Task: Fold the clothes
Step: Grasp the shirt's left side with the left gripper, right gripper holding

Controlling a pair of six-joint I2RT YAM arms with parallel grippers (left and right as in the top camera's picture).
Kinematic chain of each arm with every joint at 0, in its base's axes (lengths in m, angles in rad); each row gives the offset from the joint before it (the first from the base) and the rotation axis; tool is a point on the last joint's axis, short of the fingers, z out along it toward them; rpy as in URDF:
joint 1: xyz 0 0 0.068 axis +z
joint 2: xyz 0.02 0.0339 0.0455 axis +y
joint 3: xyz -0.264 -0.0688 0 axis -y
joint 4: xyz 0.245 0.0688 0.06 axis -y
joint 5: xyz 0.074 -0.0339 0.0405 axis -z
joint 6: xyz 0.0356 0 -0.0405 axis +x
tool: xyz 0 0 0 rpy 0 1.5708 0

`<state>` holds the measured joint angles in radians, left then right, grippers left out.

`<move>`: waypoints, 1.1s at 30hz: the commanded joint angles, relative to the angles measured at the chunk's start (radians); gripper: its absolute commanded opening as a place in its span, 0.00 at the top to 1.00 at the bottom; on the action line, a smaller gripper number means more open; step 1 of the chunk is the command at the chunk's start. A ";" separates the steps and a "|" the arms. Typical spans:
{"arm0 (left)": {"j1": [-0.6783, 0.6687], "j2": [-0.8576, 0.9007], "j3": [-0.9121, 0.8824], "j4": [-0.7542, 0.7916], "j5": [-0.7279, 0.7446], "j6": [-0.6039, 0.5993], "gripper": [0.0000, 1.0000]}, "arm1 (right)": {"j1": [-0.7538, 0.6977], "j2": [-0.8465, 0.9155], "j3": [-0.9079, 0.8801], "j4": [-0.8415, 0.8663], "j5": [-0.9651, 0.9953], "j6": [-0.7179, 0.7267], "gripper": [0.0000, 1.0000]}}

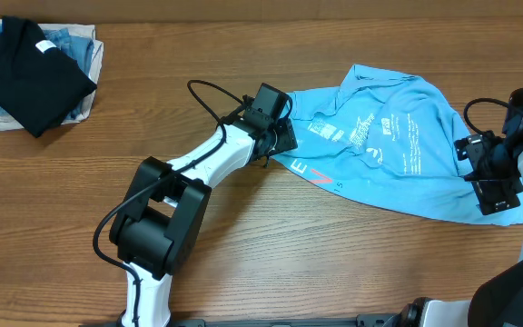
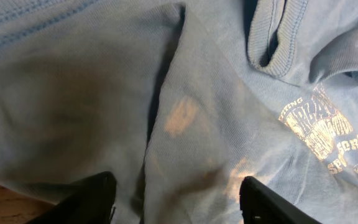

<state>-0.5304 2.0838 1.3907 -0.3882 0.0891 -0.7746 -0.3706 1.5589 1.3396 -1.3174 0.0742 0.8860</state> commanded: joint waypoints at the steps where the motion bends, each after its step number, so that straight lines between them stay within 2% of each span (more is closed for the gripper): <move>1: -0.006 0.029 0.032 0.001 0.035 0.020 0.34 | 0.003 0.001 -0.001 0.003 -0.001 -0.004 0.00; 5: -0.006 0.029 0.059 -0.025 0.036 0.021 0.33 | 0.003 0.001 -0.001 0.003 -0.001 -0.005 0.00; 14: 0.003 0.029 0.179 -0.202 -0.013 0.043 0.30 | 0.003 0.001 -0.001 0.003 -0.001 -0.005 0.00; 33: 0.005 0.095 0.184 -0.230 -0.010 0.050 0.34 | 0.003 0.001 -0.011 0.003 -0.001 -0.004 0.00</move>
<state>-0.5297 2.1529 1.5570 -0.6174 0.0929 -0.7486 -0.3706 1.5589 1.3384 -1.3178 0.0742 0.8852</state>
